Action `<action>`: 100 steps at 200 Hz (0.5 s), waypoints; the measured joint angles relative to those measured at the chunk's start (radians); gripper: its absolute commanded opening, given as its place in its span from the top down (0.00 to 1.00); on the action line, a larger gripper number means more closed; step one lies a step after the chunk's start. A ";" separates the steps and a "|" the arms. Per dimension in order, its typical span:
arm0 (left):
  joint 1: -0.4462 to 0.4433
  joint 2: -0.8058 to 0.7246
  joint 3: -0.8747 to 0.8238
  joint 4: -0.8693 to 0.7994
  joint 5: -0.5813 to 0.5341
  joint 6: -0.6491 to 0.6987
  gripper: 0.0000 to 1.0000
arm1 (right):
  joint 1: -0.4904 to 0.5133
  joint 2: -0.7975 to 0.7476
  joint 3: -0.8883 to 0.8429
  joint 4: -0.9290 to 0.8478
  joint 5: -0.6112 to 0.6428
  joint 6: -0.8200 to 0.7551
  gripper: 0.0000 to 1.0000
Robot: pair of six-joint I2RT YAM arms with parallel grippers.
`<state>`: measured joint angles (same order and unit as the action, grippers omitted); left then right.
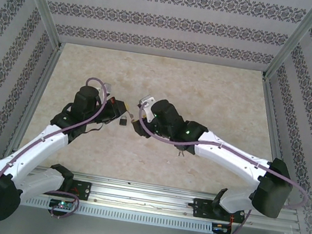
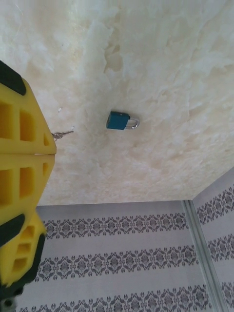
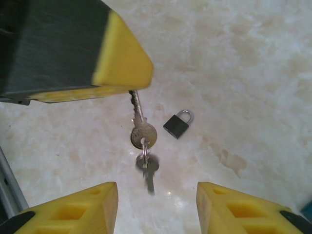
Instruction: Unlock with the key
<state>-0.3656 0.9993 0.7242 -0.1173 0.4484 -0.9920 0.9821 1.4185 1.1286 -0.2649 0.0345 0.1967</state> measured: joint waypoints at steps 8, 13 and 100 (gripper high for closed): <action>0.000 0.000 0.003 -0.015 -0.005 0.000 1.00 | 0.017 0.002 0.004 0.000 0.022 -0.014 0.49; 0.000 0.000 0.005 -0.029 -0.007 0.000 1.00 | 0.029 0.005 0.006 -0.001 0.040 -0.023 0.49; 0.000 -0.009 0.021 -0.105 -0.013 -0.003 1.00 | 0.097 0.151 0.098 -0.001 0.167 -0.132 0.39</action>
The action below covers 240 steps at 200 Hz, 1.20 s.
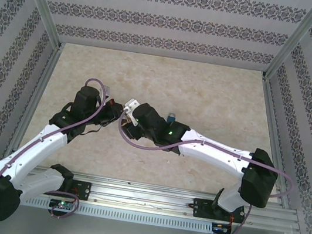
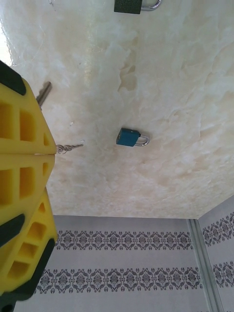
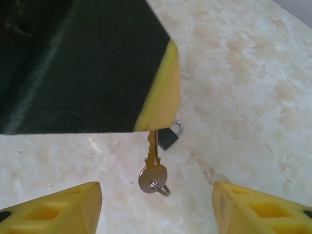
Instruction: Unlock with the key
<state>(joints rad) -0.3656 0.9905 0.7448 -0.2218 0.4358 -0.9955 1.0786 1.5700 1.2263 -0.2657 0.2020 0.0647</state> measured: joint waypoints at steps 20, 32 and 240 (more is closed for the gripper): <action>0.000 -0.004 0.000 0.000 0.001 -0.001 1.00 | 0.013 0.021 0.011 0.000 0.012 -0.016 0.43; 0.000 -0.006 0.000 0.000 0.002 -0.002 1.00 | 0.018 0.033 0.022 -0.001 0.023 -0.022 0.49; 0.048 -0.153 0.002 0.039 0.016 0.001 0.62 | -0.119 -0.051 -0.078 0.054 -0.166 0.056 1.00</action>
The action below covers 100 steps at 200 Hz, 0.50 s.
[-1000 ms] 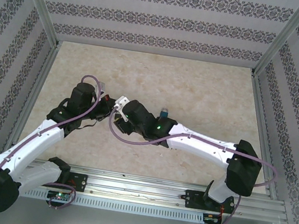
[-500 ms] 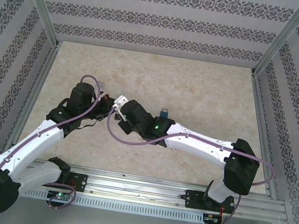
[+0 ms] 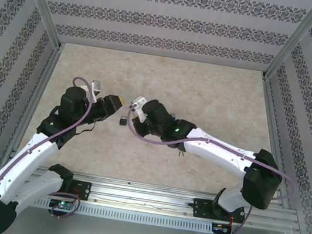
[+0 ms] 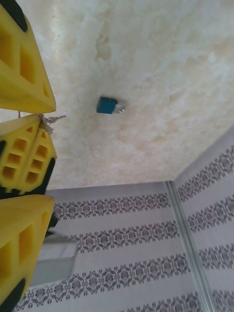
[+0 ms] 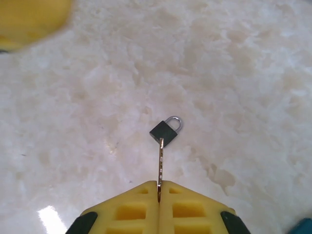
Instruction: Unlock with the key
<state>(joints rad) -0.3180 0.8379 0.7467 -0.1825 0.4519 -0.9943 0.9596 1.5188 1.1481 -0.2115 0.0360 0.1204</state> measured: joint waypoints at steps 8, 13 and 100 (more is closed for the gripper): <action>0.006 -0.003 0.000 0.007 0.011 0.013 0.69 | -0.040 -0.015 -0.012 0.008 -0.069 0.027 1.00; 0.008 -0.003 0.000 0.013 0.018 0.019 0.72 | -0.064 -0.022 -0.017 0.011 -0.111 0.044 1.00; 0.019 0.155 0.051 0.140 0.301 0.105 0.60 | -0.307 -0.079 -0.120 0.196 -0.767 0.287 1.00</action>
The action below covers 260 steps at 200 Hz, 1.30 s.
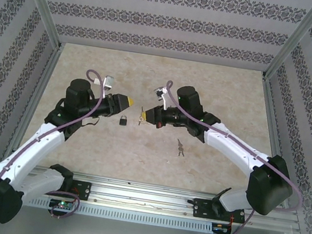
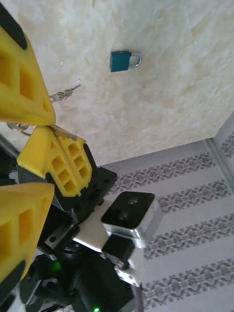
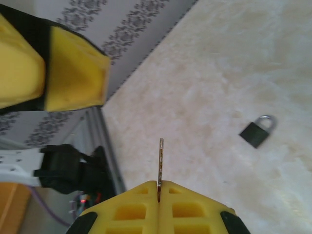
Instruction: Unlock with the key
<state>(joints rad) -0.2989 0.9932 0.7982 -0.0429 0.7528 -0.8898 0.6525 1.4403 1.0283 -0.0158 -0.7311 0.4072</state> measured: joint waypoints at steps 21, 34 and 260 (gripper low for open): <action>0.000 0.042 0.026 0.007 0.051 0.012 0.59 | -0.010 -0.002 -0.002 0.027 -0.086 0.029 1.00; 0.000 0.057 0.029 0.019 0.079 0.014 0.61 | -0.009 -0.002 -0.002 0.037 -0.133 0.041 1.00; -0.063 0.091 0.122 -0.109 0.153 0.183 0.73 | -0.025 -0.002 0.005 0.090 -0.307 0.118 1.00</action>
<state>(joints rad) -0.3622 1.0840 0.9207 -0.1516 0.9062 -0.7071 0.6277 1.4387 1.0332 0.0738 -1.0382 0.5255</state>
